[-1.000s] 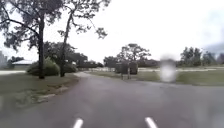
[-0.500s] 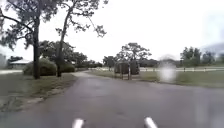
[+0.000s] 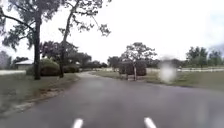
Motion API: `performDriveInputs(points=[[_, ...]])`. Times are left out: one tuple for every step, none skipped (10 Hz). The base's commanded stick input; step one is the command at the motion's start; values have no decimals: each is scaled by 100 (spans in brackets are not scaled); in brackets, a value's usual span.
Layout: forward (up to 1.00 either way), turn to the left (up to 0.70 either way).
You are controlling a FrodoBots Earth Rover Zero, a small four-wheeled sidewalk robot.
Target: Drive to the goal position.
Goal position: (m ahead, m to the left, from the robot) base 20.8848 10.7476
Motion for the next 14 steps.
performDriveInputs(points=[[85,0],[85,0],[85,1],[85,17],[85,25],[85,19],[85,13],[85,8],[85,2],[85,0],[85,0],[85,0],[85,0],[85,0]])
